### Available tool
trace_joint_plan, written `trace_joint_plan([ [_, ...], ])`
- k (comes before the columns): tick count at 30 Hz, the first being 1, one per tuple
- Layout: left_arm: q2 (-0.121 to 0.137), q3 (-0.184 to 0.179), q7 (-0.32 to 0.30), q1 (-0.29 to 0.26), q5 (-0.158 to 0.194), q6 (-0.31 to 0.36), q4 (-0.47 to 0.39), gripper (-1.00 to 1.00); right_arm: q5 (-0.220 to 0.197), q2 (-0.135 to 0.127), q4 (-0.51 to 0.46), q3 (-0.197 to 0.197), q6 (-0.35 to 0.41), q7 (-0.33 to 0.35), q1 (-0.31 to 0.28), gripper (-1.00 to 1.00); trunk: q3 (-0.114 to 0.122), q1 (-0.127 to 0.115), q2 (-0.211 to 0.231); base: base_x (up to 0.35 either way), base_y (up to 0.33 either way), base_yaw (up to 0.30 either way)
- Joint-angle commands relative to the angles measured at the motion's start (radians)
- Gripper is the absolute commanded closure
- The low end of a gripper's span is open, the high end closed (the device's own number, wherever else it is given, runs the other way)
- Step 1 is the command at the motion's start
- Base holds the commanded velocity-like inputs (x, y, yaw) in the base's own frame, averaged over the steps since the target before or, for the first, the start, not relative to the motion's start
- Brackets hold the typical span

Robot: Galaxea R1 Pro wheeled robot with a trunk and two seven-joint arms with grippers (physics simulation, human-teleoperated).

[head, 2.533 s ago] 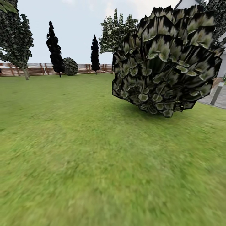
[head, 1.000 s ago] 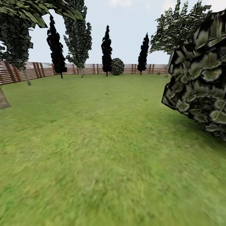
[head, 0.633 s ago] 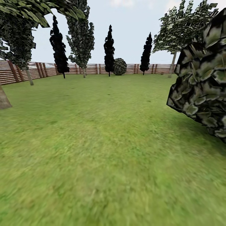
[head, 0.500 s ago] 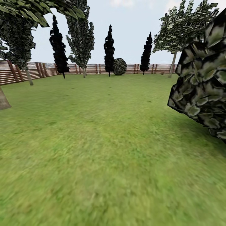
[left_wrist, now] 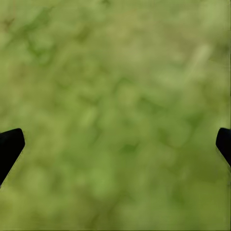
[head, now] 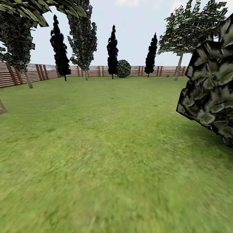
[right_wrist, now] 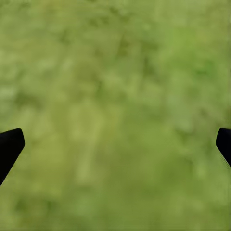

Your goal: Take the three Easter eggs out of the wicker basket on the lawn in the garden, then place them on the lawn next to a single tree (choose any tree) so that all three eggs are next to the same tree and none are left in the basket.

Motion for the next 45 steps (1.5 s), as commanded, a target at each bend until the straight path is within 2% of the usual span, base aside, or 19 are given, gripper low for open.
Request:
trace_joint_plan([
  [1, 0.000, 0.001, 0.003, 0.000, -0.001, -0.003, 0.001, -1.00, -0.007, -0.001, 0.001, 0.008, -0.003, -0.004, -0.001, -1.00, -0.001, 0.000, 0.000, 0.332, 0.000, 0.000],
  [30, -0.001, 0.001, 0.003, 0.000, -0.001, -0.003, 0.001, -1.00, -0.007, -0.001, 0.001, 0.009, -0.005, -0.003, -0.001, -1.00, -0.001, 0.000, 0.000, 0.332, 0.002, 0.058],
  [45, 0.000, 0.001, 0.003, -0.001, -0.001, -0.003, 0.001, -1.00, -0.007, -0.001, 0.001, 0.009, -0.005, -0.004, -0.001, -1.00, -0.001, 0.000, 0.000, 0.303, 0.158, 0.000],
])
